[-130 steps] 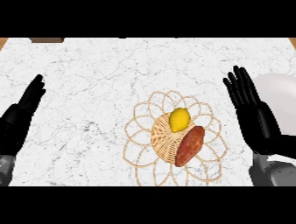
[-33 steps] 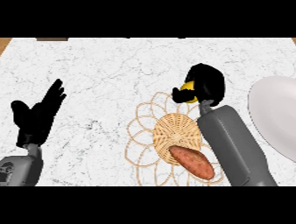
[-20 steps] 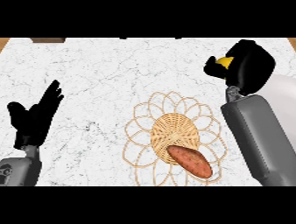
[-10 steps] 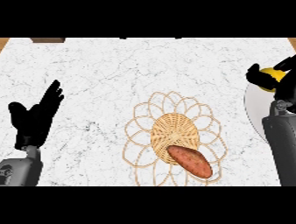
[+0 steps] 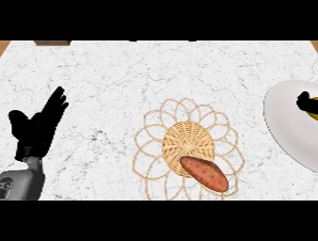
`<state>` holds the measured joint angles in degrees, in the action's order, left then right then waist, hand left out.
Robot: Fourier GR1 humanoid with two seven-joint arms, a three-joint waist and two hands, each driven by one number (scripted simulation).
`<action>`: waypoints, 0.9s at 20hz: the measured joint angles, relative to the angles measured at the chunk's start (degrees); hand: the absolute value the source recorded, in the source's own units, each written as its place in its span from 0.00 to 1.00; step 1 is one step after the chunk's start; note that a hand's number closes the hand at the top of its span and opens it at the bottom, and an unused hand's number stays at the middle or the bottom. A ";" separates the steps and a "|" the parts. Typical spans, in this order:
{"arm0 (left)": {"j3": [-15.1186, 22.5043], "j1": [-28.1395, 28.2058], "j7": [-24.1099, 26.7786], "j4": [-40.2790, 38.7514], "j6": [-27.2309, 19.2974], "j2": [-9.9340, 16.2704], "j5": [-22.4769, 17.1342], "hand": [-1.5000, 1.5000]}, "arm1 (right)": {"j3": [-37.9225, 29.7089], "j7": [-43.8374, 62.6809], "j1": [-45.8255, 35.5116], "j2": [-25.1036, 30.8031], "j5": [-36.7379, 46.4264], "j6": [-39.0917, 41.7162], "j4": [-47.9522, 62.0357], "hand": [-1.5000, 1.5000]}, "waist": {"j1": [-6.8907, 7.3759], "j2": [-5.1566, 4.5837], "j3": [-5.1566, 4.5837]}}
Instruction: Pick the lemon from the placemat and place it in the plate
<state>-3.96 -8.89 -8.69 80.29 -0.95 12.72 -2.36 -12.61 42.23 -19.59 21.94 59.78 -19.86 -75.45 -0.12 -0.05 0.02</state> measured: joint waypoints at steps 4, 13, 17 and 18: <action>-0.29 -0.02 -0.30 0.68 0.49 0.20 -0.28 0.50 | -4.55 -5.86 1.35 -0.11 -9.69 0.37 3.65 0.00 | 0.07 0.01 0.04; -0.16 -0.54 -0.80 0.36 0.36 -0.64 0.60 0.50 | -7.05 -23.42 3.19 0.53 -17.83 -4.23 5.42 0.00 | 0.02 0.05 0.03; -0.71 -0.60 -0.57 0.15 0.35 -0.38 0.57 0.50 | -7.23 -29.13 2.76 -0.54 -22.98 -5.08 -1.93 0.00 | -0.34 0.23 0.00; -0.96 -0.61 -0.57 0.02 0.64 -0.24 0.30 0.50 | -7.37 -29.53 2.50 -1.05 -24.02 -5.38 -3.45 0.00 | -0.31 0.23 -0.01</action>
<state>-4.93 -9.50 -9.26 80.31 -0.31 12.48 -2.06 -19.98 12.70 -17.09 20.89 35.76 -25.24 -78.90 -0.43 0.19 0.01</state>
